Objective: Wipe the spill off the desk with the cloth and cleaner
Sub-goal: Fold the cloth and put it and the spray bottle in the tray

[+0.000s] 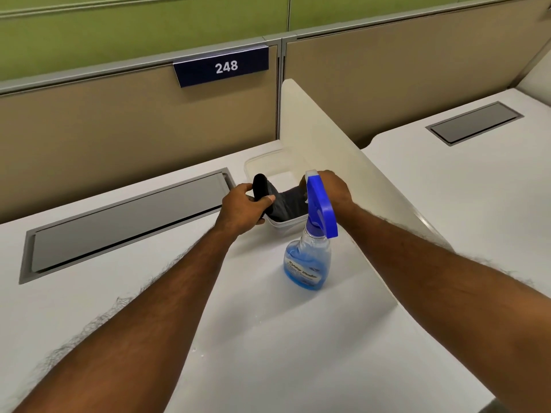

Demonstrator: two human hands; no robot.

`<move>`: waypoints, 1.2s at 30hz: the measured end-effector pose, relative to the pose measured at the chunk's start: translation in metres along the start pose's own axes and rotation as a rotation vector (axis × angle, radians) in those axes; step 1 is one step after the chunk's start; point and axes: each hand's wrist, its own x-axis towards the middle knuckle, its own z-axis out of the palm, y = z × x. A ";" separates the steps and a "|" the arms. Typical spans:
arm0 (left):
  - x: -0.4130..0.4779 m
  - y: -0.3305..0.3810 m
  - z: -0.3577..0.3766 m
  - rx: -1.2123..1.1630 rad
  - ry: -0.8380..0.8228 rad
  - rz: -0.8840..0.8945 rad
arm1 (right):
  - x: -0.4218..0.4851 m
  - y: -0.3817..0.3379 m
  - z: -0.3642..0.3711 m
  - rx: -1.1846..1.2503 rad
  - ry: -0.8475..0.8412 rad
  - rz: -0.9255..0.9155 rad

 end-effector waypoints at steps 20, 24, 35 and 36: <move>-0.095 -0.098 -0.069 0.545 0.085 0.129 | -0.148 0.018 0.031 0.716 0.049 -0.085; -0.119 -0.121 -0.075 0.769 0.023 0.152 | -0.142 -0.001 0.031 0.640 0.106 -0.045; -0.124 -0.130 -0.049 0.405 0.049 0.043 | -0.124 -0.007 0.033 0.597 0.182 0.001; -0.120 -0.125 -0.045 0.363 0.047 0.041 | -0.121 -0.008 0.028 0.603 0.186 -0.010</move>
